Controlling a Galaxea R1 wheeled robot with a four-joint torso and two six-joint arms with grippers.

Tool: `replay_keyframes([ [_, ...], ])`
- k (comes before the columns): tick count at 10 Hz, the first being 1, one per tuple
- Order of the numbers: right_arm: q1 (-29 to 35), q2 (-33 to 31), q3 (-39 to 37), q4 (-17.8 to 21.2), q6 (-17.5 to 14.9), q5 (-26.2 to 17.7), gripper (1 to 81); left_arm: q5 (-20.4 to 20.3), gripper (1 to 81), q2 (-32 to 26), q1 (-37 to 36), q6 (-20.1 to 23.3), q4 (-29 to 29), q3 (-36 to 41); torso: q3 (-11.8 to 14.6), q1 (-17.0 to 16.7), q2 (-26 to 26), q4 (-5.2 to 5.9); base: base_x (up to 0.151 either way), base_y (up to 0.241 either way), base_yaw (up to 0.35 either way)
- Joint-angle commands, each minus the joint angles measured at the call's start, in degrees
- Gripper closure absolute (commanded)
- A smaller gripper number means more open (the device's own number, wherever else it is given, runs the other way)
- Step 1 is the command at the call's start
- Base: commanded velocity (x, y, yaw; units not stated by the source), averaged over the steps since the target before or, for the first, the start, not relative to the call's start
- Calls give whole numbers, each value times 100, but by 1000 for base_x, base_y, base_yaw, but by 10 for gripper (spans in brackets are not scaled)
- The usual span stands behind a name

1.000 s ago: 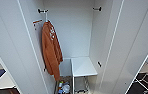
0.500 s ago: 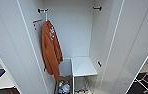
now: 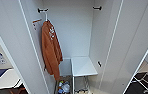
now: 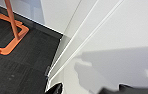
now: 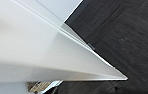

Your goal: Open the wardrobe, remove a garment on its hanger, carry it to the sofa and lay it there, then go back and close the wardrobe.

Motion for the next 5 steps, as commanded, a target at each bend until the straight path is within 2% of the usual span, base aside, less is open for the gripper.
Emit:
replay_keyframes([
  [1, 589, 273, 162, -250, 1, 2, 10, 318, 10, 323, -640, 17, 100, 44, 0, 0, 0, 0, 0, 0, 0],
  [3, 571, 651, 110, -540, 10, -15, 10, 397, 10, 710, -596, 17, 170, -18, 0, 2, 2, 0, 0, 0, 0],
  [5, 484, 827, -101, -602, 1, -77, 10, 423, 10, 1016, -535, 17, 232, -288, -2, 5, 2, 0, 0, 0, 0],
])
